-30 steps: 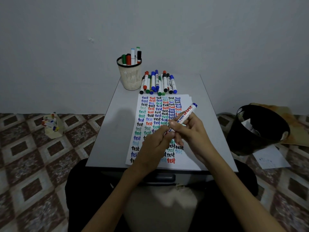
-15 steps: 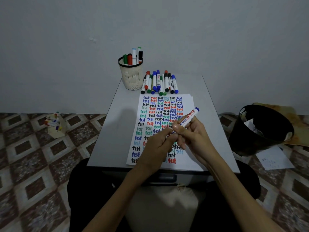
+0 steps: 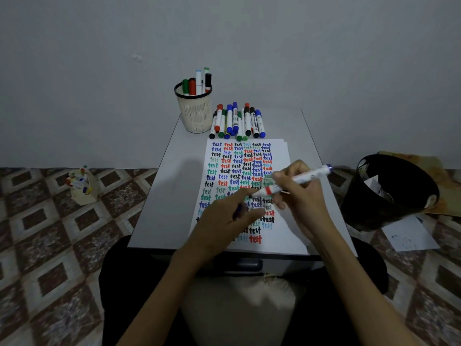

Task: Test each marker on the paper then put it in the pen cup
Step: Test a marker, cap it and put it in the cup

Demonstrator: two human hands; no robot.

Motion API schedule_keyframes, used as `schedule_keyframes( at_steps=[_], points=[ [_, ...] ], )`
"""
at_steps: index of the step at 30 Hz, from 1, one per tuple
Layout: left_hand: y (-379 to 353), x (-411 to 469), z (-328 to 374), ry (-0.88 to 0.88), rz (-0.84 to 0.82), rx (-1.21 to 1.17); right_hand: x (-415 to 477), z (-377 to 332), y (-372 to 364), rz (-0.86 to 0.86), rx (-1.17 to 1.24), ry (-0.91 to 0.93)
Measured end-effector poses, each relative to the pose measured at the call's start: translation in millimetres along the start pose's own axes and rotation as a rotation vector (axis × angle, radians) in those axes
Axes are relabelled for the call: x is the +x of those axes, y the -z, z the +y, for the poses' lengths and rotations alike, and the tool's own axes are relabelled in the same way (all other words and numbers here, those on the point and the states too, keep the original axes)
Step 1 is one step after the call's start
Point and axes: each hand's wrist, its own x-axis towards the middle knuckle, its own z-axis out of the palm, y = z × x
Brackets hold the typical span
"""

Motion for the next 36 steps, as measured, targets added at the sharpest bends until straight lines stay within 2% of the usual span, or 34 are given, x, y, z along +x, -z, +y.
schedule_keyframes(
  at_steps=[3, 5, 14, 21, 29, 36],
  points=[
    [8.4, -3.3, -24.5, -0.035, -0.124, 0.428, -6.7, 2.9, 10.1, 0.144, 0.054, -0.008],
    [7.5, -7.9, -30.5, -0.063, -0.149, 0.518, -14.5, 8.1, 13.9, 0.159, 0.035, -0.042],
    [-3.4, -10.0, -25.6, -0.031, -0.058, 0.485, -24.6, 20.8, 15.1, 0.072, -0.115, -0.06],
    [3.0, -9.7, -33.3, -0.052, -0.061, 0.51, -21.8, 31.0, 10.9, 0.171, -0.336, -0.032],
    [30.3, -22.6, -48.8, -0.03, 0.033, 0.402, -23.4, 29.8, 9.8, 0.128, -0.36, -0.06],
    [26.4, -24.5, -50.5, -0.041, 0.084, 0.411, -24.4, 31.7, 8.9, 0.091, -0.441, -0.038]
  ],
)
